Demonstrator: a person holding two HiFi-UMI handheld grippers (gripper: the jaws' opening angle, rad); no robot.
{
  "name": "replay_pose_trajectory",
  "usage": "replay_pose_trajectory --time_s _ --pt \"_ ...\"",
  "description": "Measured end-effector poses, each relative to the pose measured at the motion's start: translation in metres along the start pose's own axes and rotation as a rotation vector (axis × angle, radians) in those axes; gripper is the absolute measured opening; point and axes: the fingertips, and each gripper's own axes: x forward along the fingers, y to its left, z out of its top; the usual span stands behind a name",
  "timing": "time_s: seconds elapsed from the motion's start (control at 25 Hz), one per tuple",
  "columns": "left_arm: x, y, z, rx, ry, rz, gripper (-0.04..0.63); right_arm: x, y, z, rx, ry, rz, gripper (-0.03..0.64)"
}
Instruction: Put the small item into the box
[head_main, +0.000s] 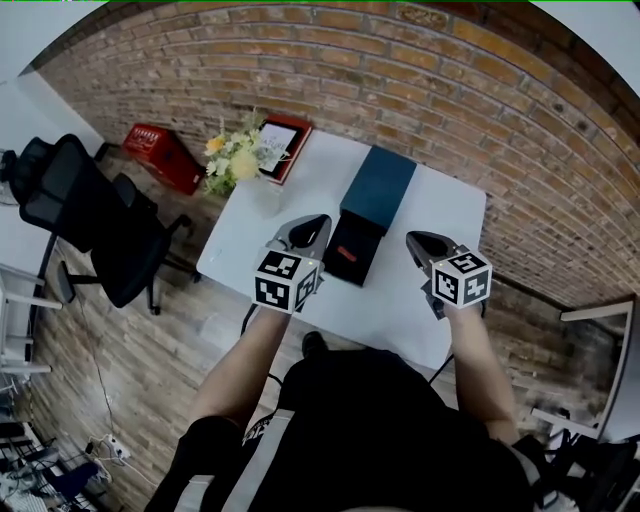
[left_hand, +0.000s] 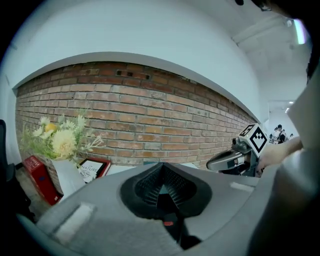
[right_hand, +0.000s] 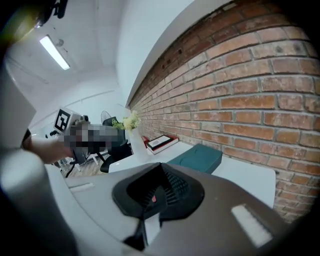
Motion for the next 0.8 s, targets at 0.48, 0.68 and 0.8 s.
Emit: replay_pose_trajectory --time_s 0.48,0.68,0.8 --pt "-0.022 0.011 0.058 0.038 -0.135 0.058 0.008 -0.045 0.02 0.086 -0.176 -0.229 0.0 0.002" --pt "-0.029 0.007 0.07 0.051 -0.163 0.066 0.008 -0.067 0.024 0.1 -0.198 -0.344 -0.006 0.002" --pt "-0.032 0.004 0.07 0.038 -0.172 0.061 0.008 -0.074 0.032 0.097 -0.226 -0.375 -0.02 0.002"
